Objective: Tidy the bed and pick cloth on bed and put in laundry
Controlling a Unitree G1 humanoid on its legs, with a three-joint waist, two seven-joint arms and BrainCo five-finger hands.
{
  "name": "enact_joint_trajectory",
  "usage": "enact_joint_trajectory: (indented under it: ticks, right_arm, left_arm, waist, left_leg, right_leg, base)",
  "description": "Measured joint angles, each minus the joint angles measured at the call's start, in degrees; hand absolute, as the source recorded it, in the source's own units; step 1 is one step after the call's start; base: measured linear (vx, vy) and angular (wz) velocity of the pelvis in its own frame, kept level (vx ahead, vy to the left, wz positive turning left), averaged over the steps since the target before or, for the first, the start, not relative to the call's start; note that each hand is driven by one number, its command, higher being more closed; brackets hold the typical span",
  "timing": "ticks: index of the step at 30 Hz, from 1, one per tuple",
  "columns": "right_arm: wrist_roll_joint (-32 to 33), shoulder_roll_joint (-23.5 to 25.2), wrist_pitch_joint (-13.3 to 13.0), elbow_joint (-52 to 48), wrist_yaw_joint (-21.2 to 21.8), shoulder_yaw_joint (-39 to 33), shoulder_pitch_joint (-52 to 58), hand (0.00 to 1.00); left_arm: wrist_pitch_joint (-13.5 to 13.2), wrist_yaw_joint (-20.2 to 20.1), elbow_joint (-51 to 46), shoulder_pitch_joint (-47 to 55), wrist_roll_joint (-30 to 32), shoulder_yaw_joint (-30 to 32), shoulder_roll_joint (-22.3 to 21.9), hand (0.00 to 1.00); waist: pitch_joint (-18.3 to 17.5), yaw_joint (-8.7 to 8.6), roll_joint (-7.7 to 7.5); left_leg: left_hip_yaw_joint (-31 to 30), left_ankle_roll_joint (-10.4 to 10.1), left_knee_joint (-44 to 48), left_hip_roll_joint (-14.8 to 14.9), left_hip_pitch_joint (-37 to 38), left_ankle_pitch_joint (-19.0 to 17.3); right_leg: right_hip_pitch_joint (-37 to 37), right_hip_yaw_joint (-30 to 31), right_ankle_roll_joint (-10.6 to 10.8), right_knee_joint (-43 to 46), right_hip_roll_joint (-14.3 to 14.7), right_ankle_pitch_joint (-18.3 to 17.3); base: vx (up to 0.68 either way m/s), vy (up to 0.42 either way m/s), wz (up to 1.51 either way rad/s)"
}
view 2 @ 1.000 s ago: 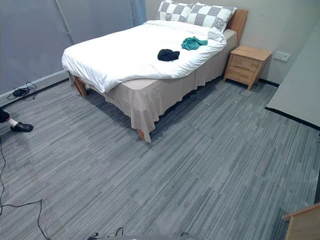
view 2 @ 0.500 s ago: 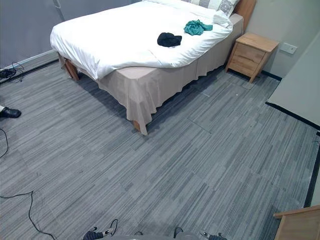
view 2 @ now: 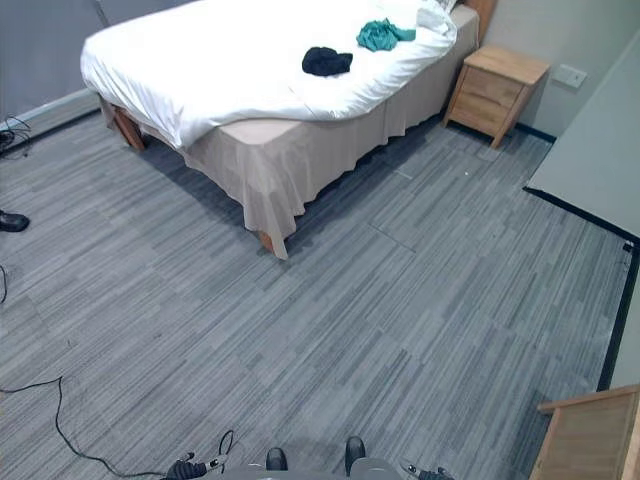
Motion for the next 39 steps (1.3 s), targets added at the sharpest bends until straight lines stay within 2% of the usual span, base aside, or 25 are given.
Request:
enact_joint_trajectory:
  ticks: [3,5,7,8,11,13,15,16,17,18,20,21,22,23,24,26,27,29,32,33,34,35,36,37,39]
  right_arm:
    - [0.21,0.28,-0.01,-0.16,-0.07,-1.04,-1.60,0.00]
    - [0.71,0.48,-0.03,-0.46,0.01,-1.04,-2.22,0.00]
    - [1.27,0.83,-0.04,-1.04,0.06,-1.51,-2.55,0.00]
    - [1.36,1.46,-0.02,-1.32,0.04,-2.98,-2.31,0.00]
    - [2.44,1.18,-0.06,-1.45,0.02,-3.42,-1.52,0.00]
    - [2.98,1.11,-0.07,-1.58,-0.04,-3.49,-1.62,0.00]
    - [3.00,1.86,0.02,-1.53,-0.02,-4.26,-1.55,0.00]
    - [3.05,2.04,0.03,-1.55,0.01,-4.76,-1.27,0.00]
    - [3.28,1.38,0.00,-1.48,0.06,-5.73,-1.77,0.00]
    - [3.32,1.18,-0.12,-1.62,0.05,-6.39,-1.90,0.00]
    - [3.41,0.72,-0.09,-1.56,0.14,-8.52,-2.81,0.00]
    - [3.45,0.80,-0.02,-1.54,0.09,-8.76,-2.84,0.00]
    - [3.45,0.62,0.02,-1.52,0.02,-7.94,-2.88,0.00]
    - [3.48,0.12,0.00,-1.60,-0.28,-6.45,-2.94,0.00]
    - [3.58,0.10,-0.02,-1.61,-0.73,-5.27,-2.97,0.00]
    - [3.75,0.17,0.01,-1.69,-1.17,-3.95,-3.19,0.00]
    - [3.80,-0.14,0.02,-1.74,-1.31,-2.78,-4.10,0.00]
    - [3.73,-1.20,0.03,-1.00,-1.44,-2.35,-6.23,0.00]
    - [3.61,-1.21,-0.12,-0.53,-1.25,-3.40,-7.24,0.00]
    - [3.45,-1.43,-0.16,-0.62,-1.09,-3.33,-6.55,0.00]
    - [3.41,-1.60,-0.14,-0.62,-1.07,-3.28,-5.93,0.00]
    - [3.41,-1.25,-0.09,-0.49,-1.05,-3.20,-5.21,0.00]
    - [2.73,0.27,-0.02,-0.36,-0.92,-3.04,-3.82,0.00]
    - [2.34,0.52,-0.05,-0.26,-0.91,-3.06,-3.20,0.00]
    - [1.14,0.76,0.02,-0.32,-0.88,-2.73,-2.74,0.00]
  left_arm:
    - [-0.02,-0.03,-0.33,-1.95,-0.57,0.02,0.16,0.00]
    - [-0.06,-0.07,-0.75,-2.72,-0.59,-0.02,0.71,0.00]
    - [-0.02,-0.17,-0.78,-2.75,-0.59,-0.03,1.02,0.00]
    - [0.12,-0.17,-0.75,-2.80,-0.61,-0.01,1.41,0.00]
    - [0.16,-0.16,-0.32,-3.62,-0.72,0.07,0.85,0.00]
    - [0.08,-0.19,0.02,-4.50,-0.73,0.54,0.44,0.00]
    - [0.07,-0.11,0.11,-4.86,-0.44,2.47,0.49,0.00]
    - [0.05,-0.14,0.20,-4.49,-0.41,2.94,0.44,0.00]
    - [-0.06,-0.11,0.26,-4.95,-0.40,4.59,-1.04,0.00]
    - [-0.18,-0.13,0.25,-4.81,-0.30,4.73,-1.82,0.00]
    - [-0.23,-0.18,-0.08,-4.77,-0.25,6.33,-2.83,0.00]
    - [-0.23,-0.18,-0.32,-4.76,-0.30,6.53,-2.76,0.00]
    - [-0.21,-0.19,-1.50,-4.20,-0.46,6.61,-2.52,0.00]
    - [-0.32,-0.12,-2.78,-3.54,-0.57,6.61,-2.14,0.00]
    - [-0.26,-0.07,-3.12,-3.38,-0.74,6.62,-1.80,0.00]
    - [-0.23,0.03,-4.11,-3.31,-1.58,6.63,-1.33,0.00]
    - [-0.28,0.33,-4.81,-3.28,-2.37,6.64,-0.83,0.00]
    - [-0.27,1.11,-5.55,-3.16,-3.40,6.85,-1.57,0.00]
    - [-0.18,1.10,-5.55,-3.03,-3.44,6.97,-1.91,0.00]
    - [-0.20,1.07,-5.47,-1.85,-3.44,6.94,-2.57,0.00]
    - [-0.20,1.05,-5.06,-1.03,-3.43,6.98,-2.92,0.00]
    - [-0.22,0.99,-4.44,-0.56,-3.47,7.44,-3.00,0.00]
    - [-0.13,1.05,-3.95,-0.54,-3.41,8.20,-1.95,0.00]
    - [-0.15,1.05,-3.79,-0.53,-3.40,8.12,-1.96,0.00]
    - [0.02,0.99,-3.02,-0.64,-3.47,7.44,-1.11,0.00]
  waist:
    - [0.91,0.05,-0.12]
    - [2.32,-0.13,-0.76]
    - [3.86,-0.45,-1.30]
    - [4.60,-1.60,-1.43]
    - [5.28,-1.64,-0.36]
    - [5.86,-2.87,0.18]
    - [6.73,-3.93,-1.06]
    - [6.96,-4.26,-1.25]
    - [7.80,-4.60,0.95]
    - [7.66,-4.38,1.95]
    - [7.41,-4.51,2.98]
    - [7.66,-4.59,3.47]
    - [7.82,-4.04,4.47]
    - [8.31,-2.85,4.50]
    - [8.87,-2.25,4.11]
    - [9.41,-1.06,2.77]
    - [9.50,-0.58,2.48]
    - [9.73,0.40,1.82]
    - [9.65,1.75,1.70]
    - [8.61,1.80,2.46]
    - [7.88,1.78,3.07]
    - [7.08,1.75,3.17]
    - [5.52,1.50,-0.14]
    - [5.22,1.79,-0.60]
    - [4.82,1.24,-1.61]
  left_leg:
    - [0.73,-0.04,0.03,0.27,-1.43,-0.63]
    - [1.20,-0.05,0.03,0.13,0.42,-3.50]
    - [0.94,0.13,1.58,0.51,3.13,-5.72]
    - [0.01,0.23,3.90,1.13,5.11,-7.89]
    - [-1.02,-1.02,6.88,4.39,7.50,-11.24]
    - [-1.69,-2.86,5.45,7.30,10.06,-12.06]
    - [-1.49,-4.58,4.08,7.29,13.92,-13.31]
    - [-1.43,-4.52,3.83,7.36,15.60,-13.69]
    - [0.21,-4.21,3.75,9.04,18.61,-12.88]
    - [1.46,-4.37,3.95,9.60,19.33,-10.97]
    - [1.45,-6.06,21.49,14.54,13.84,-3.78]
    - [0.77,-5.26,30.19,17.13,10.00,-0.23]
    - [-0.77,-2.86,48.05,21.74,2.54,4.75]
    - [-1.41,-2.61,63.04,24.16,-2.35,3.36]
    - [-1.60,-2.31,70.15,24.39,-5.58,0.43]
    - [0.27,-0.68,73.73,23.43,-10.69,-3.99]
    - [1.78,-1.32,70.19,21.55,-14.50,-5.85]
    - [6.27,-3.68,53.20,16.07,-17.86,-8.66]
    - [18.50,-2.44,29.42,11.53,-16.94,-6.66]
    - [25.54,2.69,23.04,10.32,-15.70,-0.98]
    - [26.44,6.21,22.16,10.05,-15.07,1.75]
    - [26.39,11.17,21.35,8.95,-14.21,-1.19]
    - [24.11,10.42,17.84,4.25,-12.03,-1.82]
    - [23.21,9.92,15.54,2.81,-10.70,-1.90]
    - [16.88,9.57,10.77,-1.23,-6.38,-1.84]
  right_leg:
    - [-5.79,0.43,0.10,8.84,0.03,-4.87]
    - [-11.33,-0.77,4.06,23.64,-0.93,-9.93]
    - [-17.79,-3.90,5.77,41.44,-3.09,-9.61]
    - [-21.70,-7.32,5.02,52.10,-6.08,-10.58]
    - [-24.40,-12.10,2.88,47.14,-8.65,-12.96]
    - [-24.65,-13.47,3.59,21.75,-8.38,-5.72]
    - [-24.82,-11.96,5.48,9.35,-10.27,-1.35]
    - [-24.91,-11.48,5.33,10.15,-10.90,0.18]
    - [-25.94,-11.83,4.41,16.69,-9.56,5.20]
    - [-27.07,-11.79,4.10,19.96,-8.99,5.02]
    - [-26.07,-13.03,-2.39,25.61,-6.61,1.46]
    - [-24.11,-13.67,-3.57,24.71,-5.15,0.14]
    - [-19.73,-13.54,-4.73,21.56,-1.86,-0.99]
    - [-14.58,-12.27,-5.62,18.73,1.37,-1.58]
    - [-10.15,-11.56,-6.51,16.74,2.81,-2.02]
    - [-3.23,-10.13,-7.28,12.95,4.04,-3.33]
    - [0.42,-9.11,-6.62,10.62,4.17,-4.42]
    - [3.97,-7.42,-6.07,8.54,2.83,-5.01]
    - [9.25,-7.33,-3.76,4.43,1.16,-6.44]
    - [12.33,-8.62,-1.57,3.52,1.34,-8.47]
    - [13.52,-8.80,-0.81,3.73,1.75,-9.70]
    - [14.59,-9.19,0.16,4.49,1.55,-11.16]
    - [13.90,-12.11,2.87,11.72,-2.22,-13.57]
    - [11.71,-13.13,4.28,17.98,-3.22,-14.35]
    - [0.43,-12.09,8.61,46.37,-7.90,-11.98]
  base:
    - [0.11,-0.026,-0.11]
    - [0.12,-0.033,-0.18]
    - [0.14,-0.048,0.01]
    - [0.26,-0.051,0.30]
    - [0.40,-0.093,0.31]
    - [0.51,-0.208,0.40]
    - [0.68,-0.384,0.37]
    - [0.83,-0.474,0.27]
    - [0.52,-0.302,-0.04]
    - [0.64,-0.398,-0.28]
    - [0.61,-0.532,-0.33]
    - [0.61,-0.557,-0.41]
    - [0.62,-0.444,-0.70]
    - [0.72,-0.427,-0.85]
    - [0.69,-0.334,-0.69]
    - [0.56,-0.208,-0.34]
    - [0.54,-0.120,-0.28]
    - [0.57,-0.050,-0.42]
    - [0.52,0.073,-0.29]
    - [0.61,0.188,0.05]
    - [0.43,0.144,0.11]
    - [0.58,0.237,0.63]
    - [0.46,0.199,0.75]
    - [0.66,0.313,1.11]
    - [0.48,0.223,1.31]
